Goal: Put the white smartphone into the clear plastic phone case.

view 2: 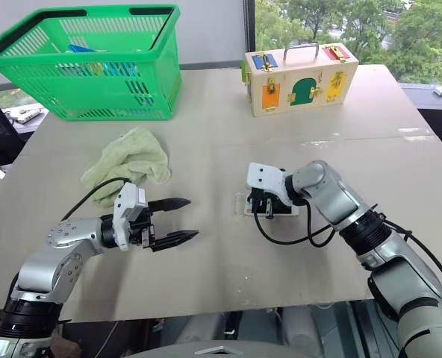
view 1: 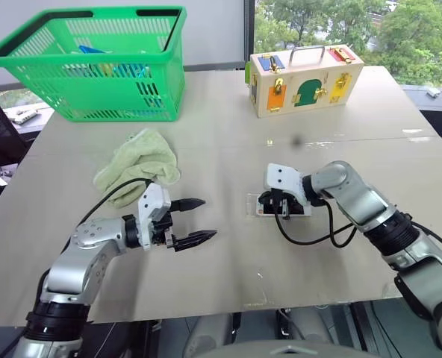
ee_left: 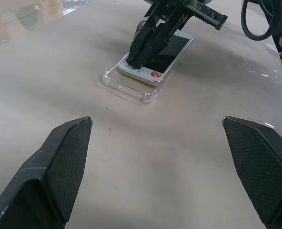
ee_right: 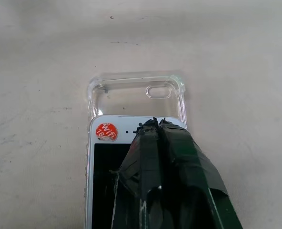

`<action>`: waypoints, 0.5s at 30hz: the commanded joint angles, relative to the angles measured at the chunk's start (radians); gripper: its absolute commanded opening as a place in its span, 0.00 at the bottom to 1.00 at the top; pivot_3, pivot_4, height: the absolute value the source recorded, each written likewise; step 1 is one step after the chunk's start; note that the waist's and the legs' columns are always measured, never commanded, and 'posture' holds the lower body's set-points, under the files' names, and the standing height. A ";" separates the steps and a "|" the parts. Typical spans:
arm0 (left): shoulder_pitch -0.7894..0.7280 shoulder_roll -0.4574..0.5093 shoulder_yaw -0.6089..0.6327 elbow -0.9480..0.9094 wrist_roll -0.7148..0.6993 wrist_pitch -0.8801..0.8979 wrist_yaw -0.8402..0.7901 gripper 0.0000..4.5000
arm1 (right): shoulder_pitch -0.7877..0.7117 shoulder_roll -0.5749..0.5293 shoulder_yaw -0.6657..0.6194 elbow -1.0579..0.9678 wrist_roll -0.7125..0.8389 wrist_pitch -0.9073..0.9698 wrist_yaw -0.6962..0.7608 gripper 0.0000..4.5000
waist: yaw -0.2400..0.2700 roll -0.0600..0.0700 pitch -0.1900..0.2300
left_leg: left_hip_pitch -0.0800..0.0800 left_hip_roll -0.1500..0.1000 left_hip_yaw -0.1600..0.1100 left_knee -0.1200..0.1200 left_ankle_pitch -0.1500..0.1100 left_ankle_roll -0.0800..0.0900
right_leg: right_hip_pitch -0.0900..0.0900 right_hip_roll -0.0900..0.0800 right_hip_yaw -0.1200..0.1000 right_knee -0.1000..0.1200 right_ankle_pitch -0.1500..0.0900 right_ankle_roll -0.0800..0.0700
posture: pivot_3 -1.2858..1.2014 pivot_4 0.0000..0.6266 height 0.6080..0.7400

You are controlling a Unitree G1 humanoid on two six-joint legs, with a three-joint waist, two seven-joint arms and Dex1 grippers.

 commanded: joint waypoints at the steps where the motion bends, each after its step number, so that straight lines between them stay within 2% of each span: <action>1: 0.001 0.008 0.015 -0.034 -0.011 -0.007 -0.002 1.00 | 0.054 0.027 -0.096 0.022 0.056 0.019 -0.033 0.02 | 0.001 0.000 0.000 | 0.000 0.000 0.000 0.000 0.000 0.000 | 0.000 0.000 0.000 0.000 0.000 0.000 | 0.52 0.24 1.00; 3: -0.001 0.008 0.015 -0.031 -0.012 -0.007 -0.004 1.00 | 0.044 0.056 -0.201 -0.037 0.132 0.065 -0.050 0.02 | 0.000 0.002 0.002 | -0.001 0.000 0.000 0.000 0.000 0.000 | -0.001 0.000 0.000 0.000 0.000 0.000 | 0.52 0.24 1.00; 7: -0.002 0.010 0.016 -0.027 -0.013 -0.008 -0.009 1.00 | 0.033 0.054 -0.310 -0.188 0.259 0.184 -0.032 0.02 | -0.001 0.007 0.008 | -0.003 0.000 0.000 0.000 0.002 0.003 | -0.004 0.000 0.001 0.000 0.000 0.000 | 0.52 0.24 1.00; 12: -0.006 0.011 0.014 -0.022 -0.013 -0.008 -0.016 1.00 | 0.057 -0.037 -0.314 -0.405 0.398 0.375 0.034 0.02 | 0.000 0.007 0.009 | -0.004 0.000 -0.001 -0.003 0.002 0.004 | -0.004 0.000 0.000 -0.001 0.000 -0.001 | 0.52 0.24 1.00; 15: -0.008 0.011 0.013 -0.019 -0.011 -0.008 -0.021 1.00 | 0.077 -0.093 -0.259 -0.458 0.404 0.419 0.042 0.02 | 0.000 0.007 0.010 | -0.004 0.000 0.000 -0.003 0.002 0.004 | -0.004 -0.001 0.000 -0.001 0.000 -0.001 | 0.52 0.24 1.00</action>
